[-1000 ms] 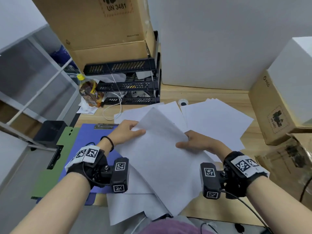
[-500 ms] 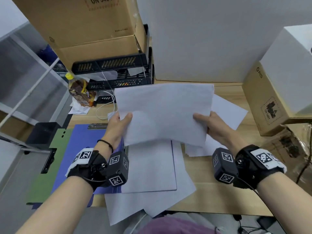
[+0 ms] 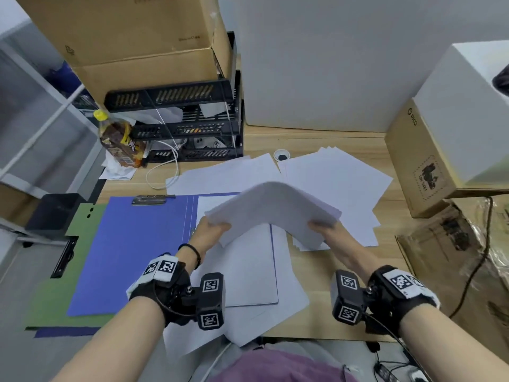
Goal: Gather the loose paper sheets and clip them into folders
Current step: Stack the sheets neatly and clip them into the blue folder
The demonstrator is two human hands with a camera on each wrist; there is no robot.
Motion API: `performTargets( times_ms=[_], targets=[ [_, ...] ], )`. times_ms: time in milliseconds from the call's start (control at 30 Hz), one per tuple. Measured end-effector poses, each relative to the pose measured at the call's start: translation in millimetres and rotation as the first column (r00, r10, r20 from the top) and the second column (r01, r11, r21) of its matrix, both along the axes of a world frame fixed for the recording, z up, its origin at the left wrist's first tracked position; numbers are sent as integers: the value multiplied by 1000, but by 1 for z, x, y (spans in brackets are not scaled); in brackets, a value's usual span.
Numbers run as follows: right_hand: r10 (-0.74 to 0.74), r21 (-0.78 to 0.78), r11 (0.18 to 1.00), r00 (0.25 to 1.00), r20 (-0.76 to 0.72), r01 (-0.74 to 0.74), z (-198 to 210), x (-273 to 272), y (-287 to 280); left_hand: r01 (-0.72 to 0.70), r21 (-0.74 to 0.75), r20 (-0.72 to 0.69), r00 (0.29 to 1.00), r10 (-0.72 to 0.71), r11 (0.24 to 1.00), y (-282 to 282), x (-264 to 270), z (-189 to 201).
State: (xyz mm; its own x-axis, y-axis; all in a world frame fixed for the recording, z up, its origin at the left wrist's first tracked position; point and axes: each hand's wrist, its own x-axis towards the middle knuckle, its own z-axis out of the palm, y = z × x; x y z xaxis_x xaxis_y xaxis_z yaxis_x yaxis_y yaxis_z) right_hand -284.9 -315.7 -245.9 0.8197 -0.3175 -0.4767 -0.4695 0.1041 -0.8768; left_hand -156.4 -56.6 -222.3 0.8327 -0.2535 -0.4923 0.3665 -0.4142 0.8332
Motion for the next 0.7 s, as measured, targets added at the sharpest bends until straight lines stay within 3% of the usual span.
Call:
performTargets(
  times_ms=[200,367,467,600,700],
  targets=[
    [-80,23,997,986,146,78,40,25,-7,-52,-113,125,990,66,992,1,26,19],
    [18,3,1000,999,-52,-18,2,1,4,7,-11,-12,1000,-7,1000,13,6,-9],
    [16,-38,999,998,-57,-18,1,-1,11,19,14,-4,1000,-19,1000,24,6,-16],
    [-78,-79,994,996,34,80,28,21,-4,-142,-141,106,982,158,980,39,33,9],
    [-249,115,964,964,91,239,41,40,-2,-282,-293,83,944,319,913,51,39,22]
  ],
)
